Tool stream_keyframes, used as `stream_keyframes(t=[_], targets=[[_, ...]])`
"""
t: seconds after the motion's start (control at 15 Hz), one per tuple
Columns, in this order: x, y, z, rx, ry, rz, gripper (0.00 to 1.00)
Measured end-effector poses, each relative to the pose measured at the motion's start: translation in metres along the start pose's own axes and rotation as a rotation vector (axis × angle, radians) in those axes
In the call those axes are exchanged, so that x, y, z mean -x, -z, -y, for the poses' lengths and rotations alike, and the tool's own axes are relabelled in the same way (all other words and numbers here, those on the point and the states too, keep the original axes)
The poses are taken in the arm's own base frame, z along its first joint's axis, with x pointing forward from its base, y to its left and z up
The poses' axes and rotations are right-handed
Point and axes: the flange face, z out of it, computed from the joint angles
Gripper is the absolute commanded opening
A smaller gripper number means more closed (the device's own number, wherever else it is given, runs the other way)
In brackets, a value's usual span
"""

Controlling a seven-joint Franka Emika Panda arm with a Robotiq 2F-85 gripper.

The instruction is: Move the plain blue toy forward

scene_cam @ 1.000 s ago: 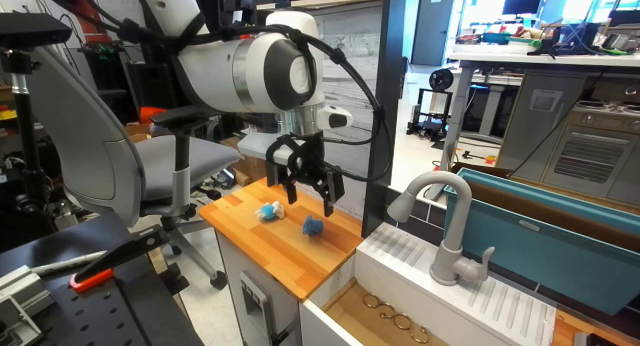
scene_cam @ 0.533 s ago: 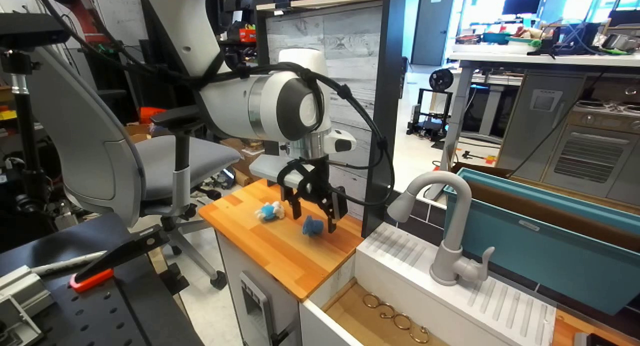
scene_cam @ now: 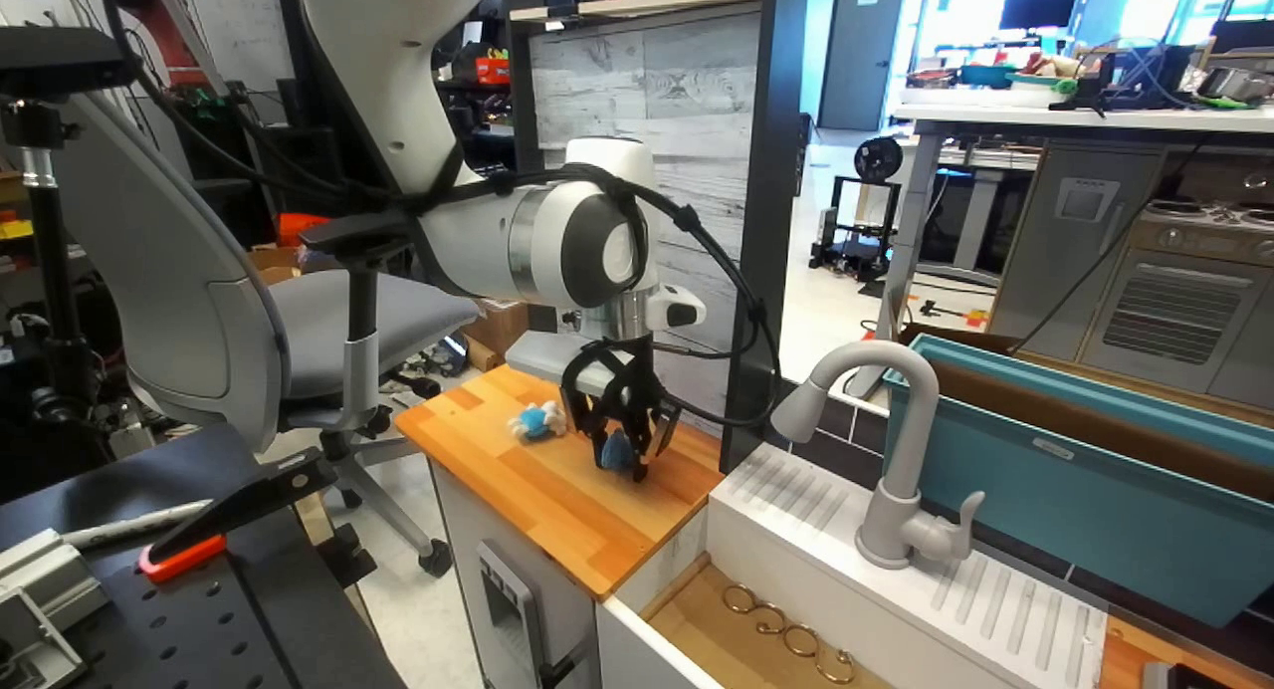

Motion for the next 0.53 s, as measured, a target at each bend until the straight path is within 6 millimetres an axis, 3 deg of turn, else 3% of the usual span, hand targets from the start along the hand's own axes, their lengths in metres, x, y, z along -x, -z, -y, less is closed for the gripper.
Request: stream_keyframes(t=[0.13, 0.2, 0.53], targets=[[-0.003, 0.003, 0.004, 0.0, 0.016, 0.006, 0.03], [-0.004, 0.004, 0.006, 0.001, 0.02, 0.003, 0.0], [-0.008, 0.026, 0.019, 0.001, 0.071, -0.021, 0.01]])
